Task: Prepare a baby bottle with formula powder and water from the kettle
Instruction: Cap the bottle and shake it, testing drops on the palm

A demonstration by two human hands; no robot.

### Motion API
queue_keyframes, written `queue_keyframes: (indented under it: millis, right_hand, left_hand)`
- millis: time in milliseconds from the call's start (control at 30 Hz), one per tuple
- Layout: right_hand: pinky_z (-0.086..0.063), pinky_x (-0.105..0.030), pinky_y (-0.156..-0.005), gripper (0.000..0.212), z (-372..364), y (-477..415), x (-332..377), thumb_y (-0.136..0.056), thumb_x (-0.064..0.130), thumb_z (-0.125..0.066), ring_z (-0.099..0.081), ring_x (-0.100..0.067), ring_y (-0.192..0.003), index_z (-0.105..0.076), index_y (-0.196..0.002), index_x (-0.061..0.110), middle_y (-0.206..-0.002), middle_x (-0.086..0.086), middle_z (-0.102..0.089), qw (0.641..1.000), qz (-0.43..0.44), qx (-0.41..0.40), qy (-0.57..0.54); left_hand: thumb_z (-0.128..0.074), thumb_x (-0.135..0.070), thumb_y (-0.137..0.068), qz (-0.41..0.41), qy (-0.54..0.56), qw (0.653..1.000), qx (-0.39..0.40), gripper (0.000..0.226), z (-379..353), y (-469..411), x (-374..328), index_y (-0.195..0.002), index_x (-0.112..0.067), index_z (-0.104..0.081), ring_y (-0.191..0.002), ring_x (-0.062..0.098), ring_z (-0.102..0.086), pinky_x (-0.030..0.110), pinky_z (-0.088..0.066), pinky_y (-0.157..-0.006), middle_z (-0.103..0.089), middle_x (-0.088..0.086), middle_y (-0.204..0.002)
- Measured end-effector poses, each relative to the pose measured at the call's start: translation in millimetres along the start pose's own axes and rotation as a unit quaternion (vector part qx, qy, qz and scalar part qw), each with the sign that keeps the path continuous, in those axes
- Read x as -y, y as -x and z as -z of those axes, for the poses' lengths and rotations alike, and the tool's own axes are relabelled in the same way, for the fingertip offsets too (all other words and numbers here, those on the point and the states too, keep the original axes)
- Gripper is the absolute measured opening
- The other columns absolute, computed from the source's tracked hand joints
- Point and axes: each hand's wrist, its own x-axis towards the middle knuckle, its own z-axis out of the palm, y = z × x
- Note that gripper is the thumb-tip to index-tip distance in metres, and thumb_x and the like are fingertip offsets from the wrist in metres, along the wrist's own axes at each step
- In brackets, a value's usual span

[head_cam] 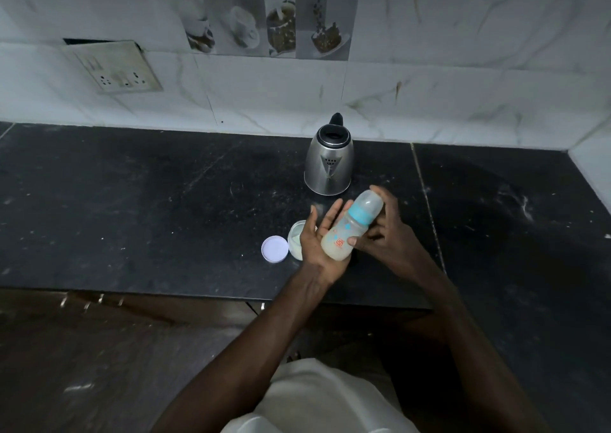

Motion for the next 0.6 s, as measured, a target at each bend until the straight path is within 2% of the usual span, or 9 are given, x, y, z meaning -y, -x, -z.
queue_keyframes:
  millis: [67, 133, 200, 400, 500, 600]
  right_hand:
    - [-0.062, -0.047, -0.093, 0.104, -3.2, 0.7, -5.1, -0.082, 0.015, -0.090, -0.073, -0.015, -0.113, -0.021, -0.154, 0.046, -0.138, 0.007, -0.062, 1.000, 0.010, -0.008, -0.025]
    - [-0.063, -0.047, -0.092, 0.103, -8.5, 3.9, -8.1, -0.081, 0.014, -0.091, -0.073, -0.016, -0.112, -0.023, -0.153, 0.043, -0.139, 0.005, -0.061, 0.999, 0.012, -0.025, -0.034]
    - [-0.063, -0.046, -0.091, 0.105, -13.6, 7.4, -10.3, -0.080, 0.016, -0.092, -0.072, -0.014, -0.113, -0.022, -0.154, 0.043, -0.143, 0.002, -0.058, 0.999, 0.013, -0.042, -0.032]
    - [-0.063, -0.036, -0.092, 0.120, -23.0, 16.1, -8.7, -0.080, 0.019, -0.092, -0.066, -0.008, -0.122, -0.008, -0.155, 0.062, -0.157, 0.003, -0.046, 0.998, 0.039, -0.055, -0.019]
    - [-0.064, -0.039, -0.091, 0.117, -22.3, 16.7, -9.1, -0.079, 0.022, -0.093, -0.067, -0.009, -0.122, -0.013, -0.158, 0.055, -0.155, 0.002, -0.047, 0.997, 0.043, -0.063, -0.018]
    - [-0.064, -0.042, -0.086, 0.112, -19.5, 17.6, -5.0, -0.075, 0.027, -0.095, -0.070, -0.011, -0.113, -0.021, -0.155, 0.053, -0.147, 0.007, -0.051, 0.995, 0.054, -0.087, 0.014]
  left_hand:
    - [-0.060, -0.053, -0.103, 0.002, -0.009, 1.000, -0.004, 0.064, 3.4, -0.4, 1.7, -0.148, -0.008, -0.062, -0.146, 0.035, -0.054, 0.042, -0.065, -0.090, -0.065, 0.016, -0.149]
    - [-0.058, -0.054, -0.104, 0.001, -0.016, 1.000, -0.012, 0.064, 6.8, -1.2, 1.1, -0.148, -0.008, -0.061, -0.146, 0.036, -0.055, 0.049, -0.054, -0.112, -0.067, 0.015, -0.147]
    - [-0.056, -0.054, -0.105, 0.004, -0.024, 1.000, -0.017, 0.065, 9.7, -1.9, 0.1, -0.150, -0.007, -0.060, -0.144, 0.037, -0.057, 0.052, -0.043, -0.123, -0.068, 0.015, -0.146]
    - [-0.058, -0.055, -0.103, 0.025, -0.029, 0.999, 0.005, 0.068, 12.6, 1.3, 2.3, -0.151, -0.007, -0.058, -0.146, 0.040, -0.054, 0.061, -0.029, -0.129, -0.065, 0.015, -0.149]
    - [-0.058, -0.055, -0.102, 0.024, -0.033, 0.999, 0.011, 0.069, 10.9, 4.1, 2.3, -0.152, -0.007, -0.057, -0.147, 0.040, -0.053, 0.060, -0.030, -0.129, -0.065, 0.015, -0.149]
    - [-0.055, -0.055, -0.104, 0.020, -0.043, 0.999, 0.012, 0.067, 8.3, 3.5, 3.9, -0.151, -0.007, -0.058, -0.147, 0.041, -0.053, 0.061, -0.029, -0.129, -0.065, 0.016, -0.150]
